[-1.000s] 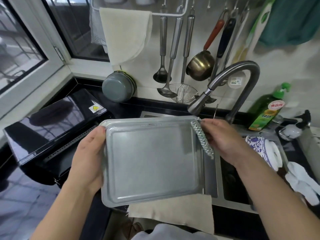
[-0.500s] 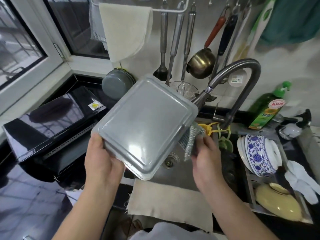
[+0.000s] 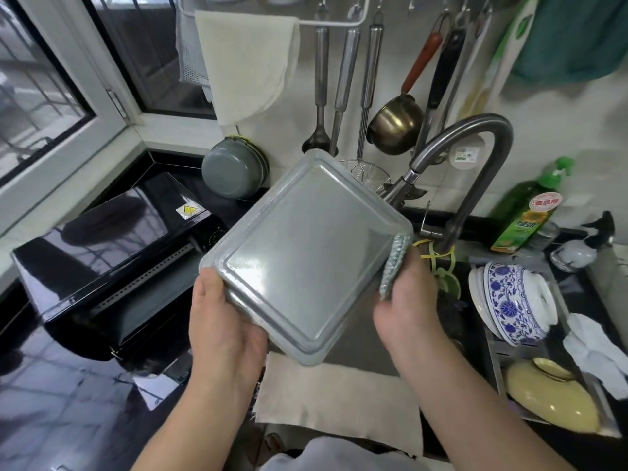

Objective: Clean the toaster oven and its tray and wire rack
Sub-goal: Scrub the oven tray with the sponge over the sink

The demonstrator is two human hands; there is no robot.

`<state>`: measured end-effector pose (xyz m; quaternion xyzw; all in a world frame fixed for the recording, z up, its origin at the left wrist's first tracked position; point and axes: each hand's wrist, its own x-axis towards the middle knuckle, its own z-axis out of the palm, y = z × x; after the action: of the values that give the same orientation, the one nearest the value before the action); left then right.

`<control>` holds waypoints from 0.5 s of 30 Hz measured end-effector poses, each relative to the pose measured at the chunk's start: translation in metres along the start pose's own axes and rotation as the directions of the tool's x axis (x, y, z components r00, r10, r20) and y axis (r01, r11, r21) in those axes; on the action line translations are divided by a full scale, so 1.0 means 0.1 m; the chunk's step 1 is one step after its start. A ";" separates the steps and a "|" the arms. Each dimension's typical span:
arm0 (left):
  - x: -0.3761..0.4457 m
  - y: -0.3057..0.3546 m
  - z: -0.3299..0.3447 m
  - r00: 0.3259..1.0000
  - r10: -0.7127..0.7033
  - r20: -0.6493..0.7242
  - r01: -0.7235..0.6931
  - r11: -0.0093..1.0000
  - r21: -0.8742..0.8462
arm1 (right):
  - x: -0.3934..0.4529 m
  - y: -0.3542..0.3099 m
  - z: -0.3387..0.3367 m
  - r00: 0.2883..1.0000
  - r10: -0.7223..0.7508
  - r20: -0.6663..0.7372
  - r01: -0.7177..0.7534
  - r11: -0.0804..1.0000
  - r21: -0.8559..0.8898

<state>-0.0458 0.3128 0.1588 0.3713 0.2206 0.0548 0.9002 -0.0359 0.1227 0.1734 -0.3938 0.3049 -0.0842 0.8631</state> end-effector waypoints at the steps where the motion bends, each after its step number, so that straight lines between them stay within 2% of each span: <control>1: 0.00 -0.02 0.04 1.000 -0.011 -0.028 0.010 0.999 -0.042 | -0.13 0.13 0.04 1.000 -0.012 0.014 0.013 0.996 -0.088; 4: 0.08 -0.03 0.16 0.992 -0.001 -0.125 -0.017 0.990 -0.142 | -0.45 0.61 0.06 0.992 0.085 0.093 -0.060 0.967 -0.247; 7: 0.18 0.00 0.18 0.988 0.012 -0.155 -0.034 0.989 -0.141 | -0.53 0.75 0.05 0.970 0.202 0.139 -0.149 0.936 -0.320; 10: 0.18 -0.04 0.12 0.983 0.037 -0.180 -0.059 0.991 -0.119 | -0.47 0.81 0.00 0.977 0.181 0.115 -0.137 0.940 -0.313; 15: 0.11 -0.12 0.15 0.985 0.065 -0.159 -0.077 0.995 -0.070 | -0.56 1.03 0.00 0.995 0.099 0.017 -0.082 0.897 -0.435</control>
<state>-0.0296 0.2976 0.1563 0.3389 0.2749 0.1244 0.8911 -0.0903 0.2132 0.1237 -0.5629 0.3171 0.0337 0.7626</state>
